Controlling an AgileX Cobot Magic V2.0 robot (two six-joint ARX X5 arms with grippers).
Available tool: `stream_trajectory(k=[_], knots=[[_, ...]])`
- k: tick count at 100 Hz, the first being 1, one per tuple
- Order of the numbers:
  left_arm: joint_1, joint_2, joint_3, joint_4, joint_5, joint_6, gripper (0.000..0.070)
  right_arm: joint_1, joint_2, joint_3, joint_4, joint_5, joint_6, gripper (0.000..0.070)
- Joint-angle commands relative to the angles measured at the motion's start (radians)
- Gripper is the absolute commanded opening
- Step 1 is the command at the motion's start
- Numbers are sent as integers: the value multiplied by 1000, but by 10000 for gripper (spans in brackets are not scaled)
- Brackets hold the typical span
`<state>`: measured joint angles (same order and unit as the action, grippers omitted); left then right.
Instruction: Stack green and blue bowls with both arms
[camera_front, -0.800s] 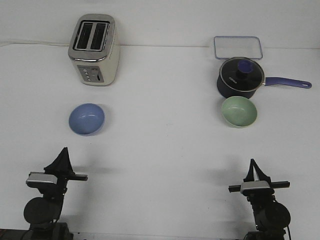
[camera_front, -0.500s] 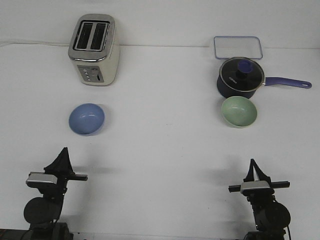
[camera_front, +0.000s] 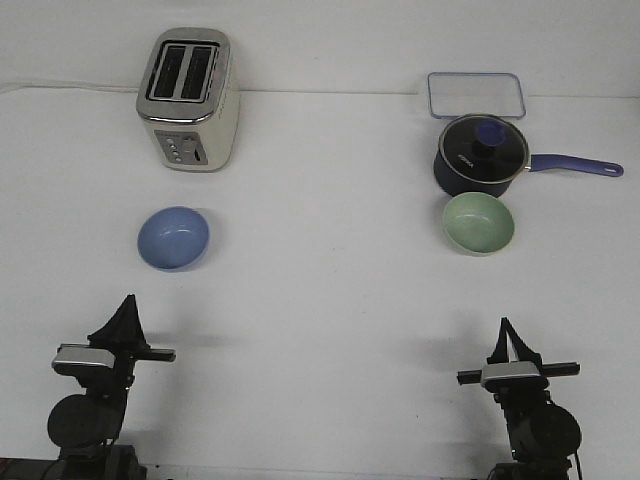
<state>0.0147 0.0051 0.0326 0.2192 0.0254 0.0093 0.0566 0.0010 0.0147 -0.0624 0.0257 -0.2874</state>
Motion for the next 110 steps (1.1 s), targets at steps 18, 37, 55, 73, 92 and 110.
stream_trajectory(k=[18,37,55,73,92,110], knots=[[1,-2,-19,10,1,5,14,-1,0,-2,18,-11,149,0],[1,-2,-19,11,1,5,14,-1,0,-2,14,2,433,0],[1,-2,-19,11,1,5,14,-2,1,17,-20,8,626,0],[1,-2,-19,11,1,5,14,-2,50,132,-126,6,696,0],[1,-2,-19,11,1,5,14,-2,230,327,-238,-3,691,197],[1,-2,-19,11,1,5,14,-2,484,554,-328,-8,672,523]])
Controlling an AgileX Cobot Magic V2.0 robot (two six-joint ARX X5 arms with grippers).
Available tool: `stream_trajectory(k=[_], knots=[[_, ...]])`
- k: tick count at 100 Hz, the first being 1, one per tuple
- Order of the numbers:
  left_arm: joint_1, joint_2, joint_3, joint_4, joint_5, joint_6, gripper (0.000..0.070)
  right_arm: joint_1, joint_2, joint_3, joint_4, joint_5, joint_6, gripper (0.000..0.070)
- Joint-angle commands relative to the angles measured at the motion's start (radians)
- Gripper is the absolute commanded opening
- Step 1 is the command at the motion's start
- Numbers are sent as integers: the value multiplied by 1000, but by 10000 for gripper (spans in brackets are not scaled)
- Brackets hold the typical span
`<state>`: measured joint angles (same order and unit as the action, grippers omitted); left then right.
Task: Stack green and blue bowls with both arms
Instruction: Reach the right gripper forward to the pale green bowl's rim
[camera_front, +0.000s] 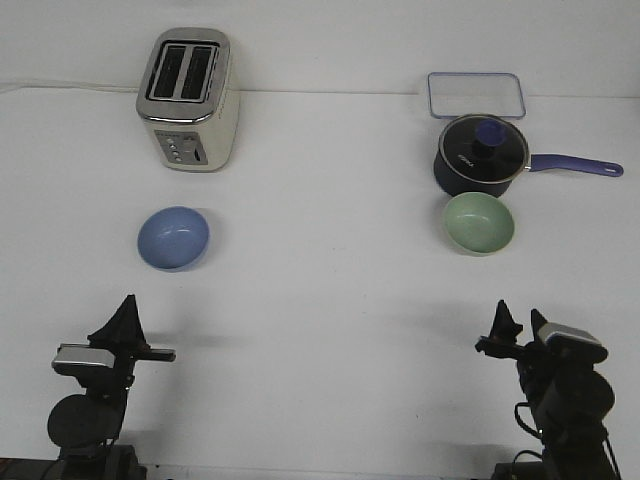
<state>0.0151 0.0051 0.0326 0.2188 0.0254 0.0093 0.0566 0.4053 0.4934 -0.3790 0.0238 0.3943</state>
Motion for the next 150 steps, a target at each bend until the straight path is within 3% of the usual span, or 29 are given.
stream_trajectory(k=[1,26,48,89,103,107,117,125,150], knots=[[0,-2,-19,11,1,5,14,-2,95,89,-16,-6,-12,523],[0,-2,-19,11,1,5,14,-32,535,438,-176,-6,-68,522],[0,-2,-19,11,1,5,14,-78,879,658,-205,-28,-120,520],[0,-2,-19,11,1,5,14,-156,1270,784,-171,-77,-137,514],[0,-2,-19,11,1,5,14,-172,1325,784,-143,-109,-136,425],[0,-2,-19,11,1,5,14,-175,1334,784,-135,-111,-136,363],[0,-2,-19,11,1,5,14,-178,1346,784,-125,-111,-137,129],[0,-2,-19,11,1,5,14,-183,1346,784,-122,-111,-138,4],[0,-2,-19,11,1,5,14,-201,1318,791,-124,-135,-154,0]])
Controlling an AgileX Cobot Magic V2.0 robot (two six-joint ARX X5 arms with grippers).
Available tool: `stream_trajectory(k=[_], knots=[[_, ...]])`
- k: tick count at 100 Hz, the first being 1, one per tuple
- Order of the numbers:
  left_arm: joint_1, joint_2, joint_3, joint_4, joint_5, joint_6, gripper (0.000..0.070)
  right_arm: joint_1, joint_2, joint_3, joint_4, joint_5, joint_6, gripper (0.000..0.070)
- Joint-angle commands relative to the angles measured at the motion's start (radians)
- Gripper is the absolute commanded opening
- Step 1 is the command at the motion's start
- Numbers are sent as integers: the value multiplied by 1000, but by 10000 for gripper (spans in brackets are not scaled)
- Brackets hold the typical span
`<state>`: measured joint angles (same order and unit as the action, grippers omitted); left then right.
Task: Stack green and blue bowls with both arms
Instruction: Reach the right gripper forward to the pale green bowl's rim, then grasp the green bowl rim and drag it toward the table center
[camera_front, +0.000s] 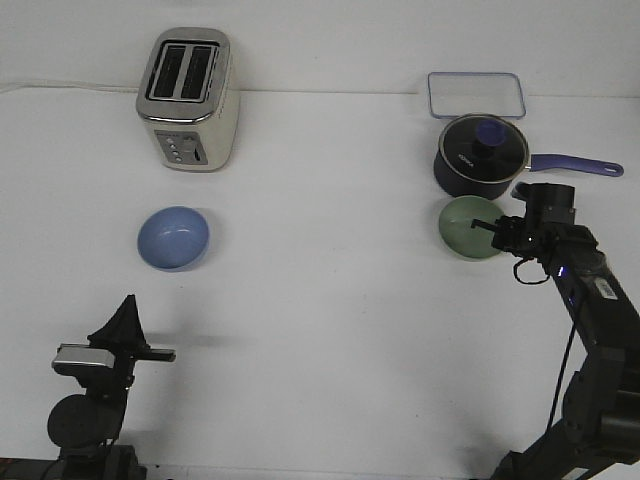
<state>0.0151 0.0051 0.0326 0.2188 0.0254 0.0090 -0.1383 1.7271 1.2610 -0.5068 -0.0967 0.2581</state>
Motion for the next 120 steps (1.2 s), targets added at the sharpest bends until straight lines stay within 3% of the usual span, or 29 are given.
stream_trajectory(k=[1,33,54,90,120], knots=[[0,-2,-19,11,1,5,14,-6,-8,24,5,-18,-18,0],[0,-2,-19,11,1,5,14,0,-235,24,-80,-148,-21,0],[0,-2,-19,11,1,5,14,63,-396,19,-167,-168,-24,0],[0,-2,-19,11,1,5,14,371,-575,-137,-206,-157,4,0],[0,-2,-19,11,1,5,14,664,-552,-228,-167,-62,42,0]])
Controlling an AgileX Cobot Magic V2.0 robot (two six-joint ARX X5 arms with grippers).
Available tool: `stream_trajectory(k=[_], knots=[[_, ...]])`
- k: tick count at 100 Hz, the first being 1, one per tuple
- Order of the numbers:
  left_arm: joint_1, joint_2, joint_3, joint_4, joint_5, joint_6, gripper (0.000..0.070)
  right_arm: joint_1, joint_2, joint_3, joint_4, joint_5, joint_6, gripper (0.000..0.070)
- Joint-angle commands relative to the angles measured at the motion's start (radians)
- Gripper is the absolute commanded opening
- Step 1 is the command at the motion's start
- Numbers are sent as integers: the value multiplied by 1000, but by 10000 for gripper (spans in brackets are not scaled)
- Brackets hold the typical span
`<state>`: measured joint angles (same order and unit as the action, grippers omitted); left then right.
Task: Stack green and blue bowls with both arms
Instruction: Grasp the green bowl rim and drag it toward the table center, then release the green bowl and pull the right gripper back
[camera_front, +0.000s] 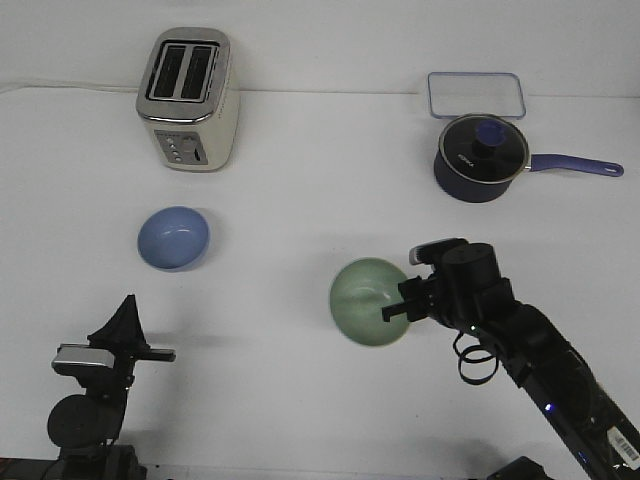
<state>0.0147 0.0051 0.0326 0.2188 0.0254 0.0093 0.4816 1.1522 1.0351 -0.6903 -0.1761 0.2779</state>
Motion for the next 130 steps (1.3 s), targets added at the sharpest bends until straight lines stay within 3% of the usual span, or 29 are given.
stream_trajectory(k=[1,42,97,104,117,130], knots=[[1,-2,-19,11,1,5,14,52,26,-4,16,22,22,0],[1,-2,-19,11,1,2,14,233,207,-39,96,78,27,0],[1,-2,-19,11,1,-2,14,258,325,-42,129,132,-21,0],[1,-2,-19,12,1,-2,13,258,325,-42,130,132,-21,46],[1,-2,-18,13,1,-50,10,252,318,-42,131,124,-21,246],[1,-2,-14,13,0,-189,11,250,268,-41,164,124,-25,269]])
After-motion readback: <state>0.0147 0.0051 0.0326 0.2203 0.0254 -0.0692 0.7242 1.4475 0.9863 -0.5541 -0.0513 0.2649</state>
